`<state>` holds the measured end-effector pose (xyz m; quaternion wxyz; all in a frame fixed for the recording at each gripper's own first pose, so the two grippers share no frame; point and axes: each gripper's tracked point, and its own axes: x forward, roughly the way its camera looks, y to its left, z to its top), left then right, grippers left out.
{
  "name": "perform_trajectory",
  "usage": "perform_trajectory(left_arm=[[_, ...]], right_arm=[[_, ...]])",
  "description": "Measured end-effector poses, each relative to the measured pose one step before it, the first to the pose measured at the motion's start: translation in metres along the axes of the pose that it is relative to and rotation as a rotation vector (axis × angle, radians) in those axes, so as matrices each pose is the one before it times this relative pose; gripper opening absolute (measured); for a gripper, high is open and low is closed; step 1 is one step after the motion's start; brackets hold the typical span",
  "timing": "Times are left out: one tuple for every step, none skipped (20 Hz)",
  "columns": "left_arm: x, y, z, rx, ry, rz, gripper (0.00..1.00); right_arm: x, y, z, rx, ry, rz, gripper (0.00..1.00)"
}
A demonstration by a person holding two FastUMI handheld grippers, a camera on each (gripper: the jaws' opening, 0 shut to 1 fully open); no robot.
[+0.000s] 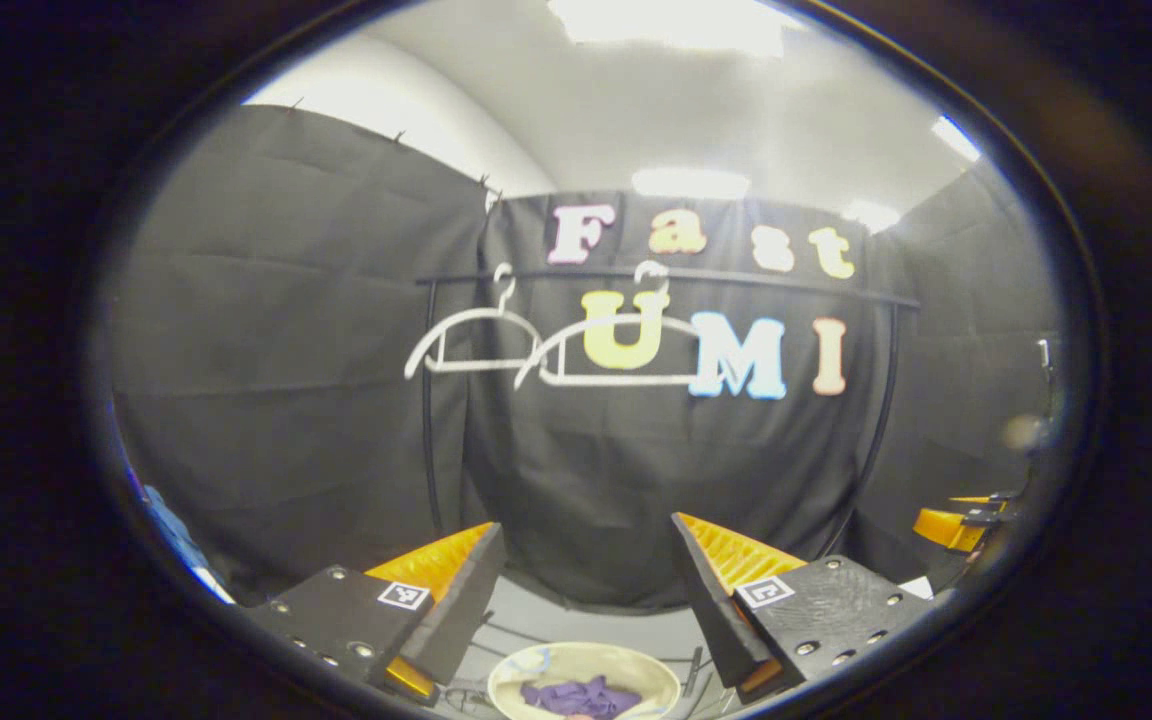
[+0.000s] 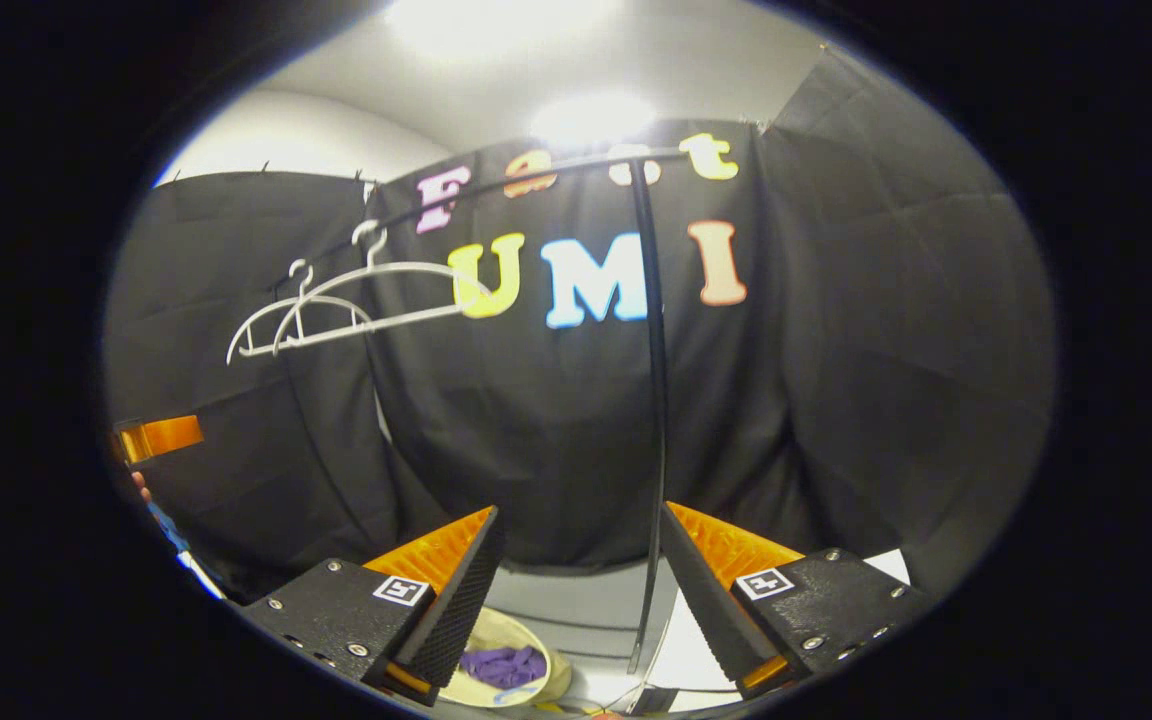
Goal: Grasp the clothes on the hanger with both hands and then place them into the laundry hamper below.
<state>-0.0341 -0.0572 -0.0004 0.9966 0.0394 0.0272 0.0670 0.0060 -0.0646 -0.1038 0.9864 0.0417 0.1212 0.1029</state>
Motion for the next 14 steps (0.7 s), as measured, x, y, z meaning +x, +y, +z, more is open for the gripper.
perform_trajectory(left_arm=[[-0.00143,0.00050,0.02210,-0.00063,-0.03743,-0.02686,1.00],[-0.01358,0.00252,0.01144,0.00178,-0.03384,-0.02787,1.00],[-0.00575,0.00286,0.01319,0.00094,-0.02838,-0.02222,0.99],[0.00179,0.00554,0.00697,-0.00292,-0.01237,-0.01734,0.99],[0.00043,0.00272,0.00502,-0.00084,-0.00432,-0.01688,0.99],[0.00042,0.00063,0.00551,0.00768,-0.00992,-0.01548,0.99],[0.00109,0.00188,0.00577,0.02334,-0.01363,-0.00937,0.99],[0.00078,0.00393,0.00163,0.03257,-0.00880,-0.00024,0.99],[0.00082,0.00524,0.00024,0.03312,-0.00905,0.00758,0.99],[0.00193,0.00355,-0.00329,0.02532,-0.00381,0.00987,0.99],[0.00165,0.00208,-0.00518,0.00630,0.00086,0.00867,0.99],[0.00055,-0.00102,-0.00509,-0.00862,0.00515,0.00138,0.99],[0.00222,-0.00239,-0.00383,-0.01580,0.00091,-0.01131,0.99],[0.00131,-0.00243,-0.00273,-0.01522,0.00016,-0.01347,0.99]], right_arm=[[-0.00286,-0.00298,0.01858,-0.01432,-0.04882,-0.02730,0.95],[-0.00531,-0.00263,0.01788,-0.01333,-0.04714,-0.02841,0.95],[-0.00434,-0.00214,0.01928,-0.00943,-0.04640,-0.02192,0.90],[-0.00256,-0.00290,0.01220,-0.00480,-0.03861,-0.02209,0.90],[-0.00066,-0.00380,0.01156,0.00166,-0.02947,-0.02143,0.91],[-0.00397,-0.00344,0.00746,0.00464,-0.02022,-0.01885,0.95],[-0.00433,-0.00384,0.00745,0.00692,-0.01554,-0.01955,0.91],[-0.00622,-0.00867,0.00807,0.00392,-0.02030,-0.02851,0.95],[-0.00331,-0.00970,0.00481,-0.00005,-0.00983,-0.03531,0.95],[-0.00443,-0.01220,0.00217,-0.00537,-0.00939,-0.04170,0.95],[-0.00322,-0.00934,0.00259,-0.01012,-0.00967,-0.04287,0.90],[-0.00406,-0.01411,0.00037,-0.01656,-0.01186,-0.04271,0.90],[-0.00258,-0.00979,-0.00082,-0.01629,-0.00379,-0.02785,0.95],[-0.00286,-0.00793,-0.00356,-0.01917,0.00820,-0.02598,0.95]])
